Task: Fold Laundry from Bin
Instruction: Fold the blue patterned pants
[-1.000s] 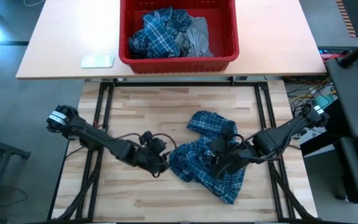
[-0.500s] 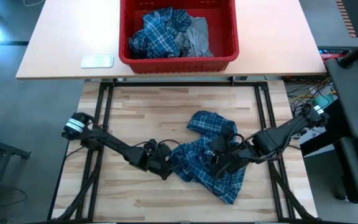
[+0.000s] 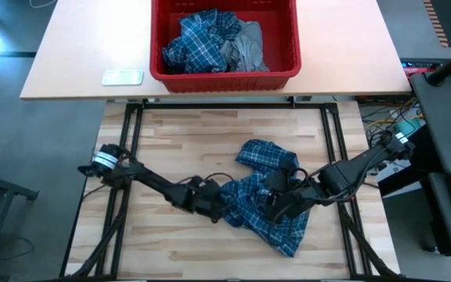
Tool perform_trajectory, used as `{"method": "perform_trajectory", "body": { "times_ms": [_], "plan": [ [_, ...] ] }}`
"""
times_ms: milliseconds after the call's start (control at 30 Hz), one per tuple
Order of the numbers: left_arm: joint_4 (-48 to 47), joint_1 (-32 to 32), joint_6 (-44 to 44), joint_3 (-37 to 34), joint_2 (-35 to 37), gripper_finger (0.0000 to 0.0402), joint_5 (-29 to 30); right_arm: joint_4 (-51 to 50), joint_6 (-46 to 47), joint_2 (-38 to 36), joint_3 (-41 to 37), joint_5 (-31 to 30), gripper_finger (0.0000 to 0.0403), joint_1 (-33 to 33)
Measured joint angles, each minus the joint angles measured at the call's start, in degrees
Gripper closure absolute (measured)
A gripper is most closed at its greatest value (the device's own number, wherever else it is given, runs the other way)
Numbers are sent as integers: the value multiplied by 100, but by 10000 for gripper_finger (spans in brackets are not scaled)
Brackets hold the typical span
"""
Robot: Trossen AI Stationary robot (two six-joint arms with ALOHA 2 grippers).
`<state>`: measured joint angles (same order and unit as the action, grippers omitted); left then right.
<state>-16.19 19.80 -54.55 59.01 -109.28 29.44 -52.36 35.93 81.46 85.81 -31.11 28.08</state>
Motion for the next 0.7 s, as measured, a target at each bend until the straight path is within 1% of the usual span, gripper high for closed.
{"method": "perform_trajectory", "body": {
  "times_ms": [33,67,167,300,400,467,567,633,700],
  "plan": [
    [-231,-8,45,39,85,380,37,-6,-2,-24,9,0,209,0],
    [-452,-11,106,100,188,390,135,-4,-30,-45,20,0,209,0],
    [-1007,-57,374,416,678,388,592,-13,-287,-108,98,-44,209,0],
    [-1963,-145,905,931,1360,399,1372,46,-813,-115,337,-190,209,-33],
    [-2329,-228,1598,1535,1973,400,1986,88,-1430,-95,622,-321,209,-103],
    [-2297,-288,2413,1992,2354,401,2271,92,-1779,-75,837,-500,209,-156],
    [-2016,-444,3823,2797,2743,401,2319,266,-2322,-46,1203,-766,209,-286],
    [-1815,-568,4560,3381,2923,401,2119,524,-2743,-46,1448,-930,209,-355],
    [-1737,-693,4998,3960,2999,401,1757,900,-3185,-47,1651,-975,209,-431]
  ]
}}
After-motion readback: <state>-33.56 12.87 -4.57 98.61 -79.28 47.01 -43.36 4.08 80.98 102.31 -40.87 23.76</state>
